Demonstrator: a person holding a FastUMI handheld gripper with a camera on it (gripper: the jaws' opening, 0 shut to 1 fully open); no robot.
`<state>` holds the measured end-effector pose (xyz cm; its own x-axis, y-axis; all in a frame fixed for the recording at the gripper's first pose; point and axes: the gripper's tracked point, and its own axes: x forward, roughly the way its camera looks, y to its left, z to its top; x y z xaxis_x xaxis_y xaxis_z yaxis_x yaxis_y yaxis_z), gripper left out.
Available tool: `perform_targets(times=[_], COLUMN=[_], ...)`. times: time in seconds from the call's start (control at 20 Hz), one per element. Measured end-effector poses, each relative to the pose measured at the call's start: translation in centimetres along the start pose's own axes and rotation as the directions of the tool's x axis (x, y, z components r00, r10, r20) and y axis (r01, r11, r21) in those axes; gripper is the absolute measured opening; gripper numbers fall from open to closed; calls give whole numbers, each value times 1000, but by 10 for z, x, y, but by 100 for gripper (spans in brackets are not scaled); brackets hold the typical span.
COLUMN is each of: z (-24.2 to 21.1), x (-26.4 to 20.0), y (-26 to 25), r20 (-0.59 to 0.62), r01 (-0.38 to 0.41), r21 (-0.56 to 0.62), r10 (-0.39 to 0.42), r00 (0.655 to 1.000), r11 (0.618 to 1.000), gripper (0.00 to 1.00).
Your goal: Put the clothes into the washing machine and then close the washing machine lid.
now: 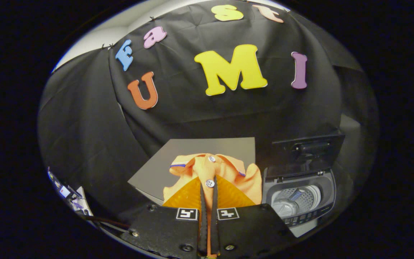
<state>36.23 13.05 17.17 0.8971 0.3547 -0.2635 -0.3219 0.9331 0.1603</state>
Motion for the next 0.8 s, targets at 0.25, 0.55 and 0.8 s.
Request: perform_targets(times=[0.25,0.55,0.8], z=[31,61,72], x=[-72,-126,-116], y=[-55,-128,-184], r20=[100,169,158], r01=[134,244,271], r21=[-3,25,25], r10=[-133,-245,-271], r00=[986,955,950], r11=[991,969,962], gripper=[7,7,7])
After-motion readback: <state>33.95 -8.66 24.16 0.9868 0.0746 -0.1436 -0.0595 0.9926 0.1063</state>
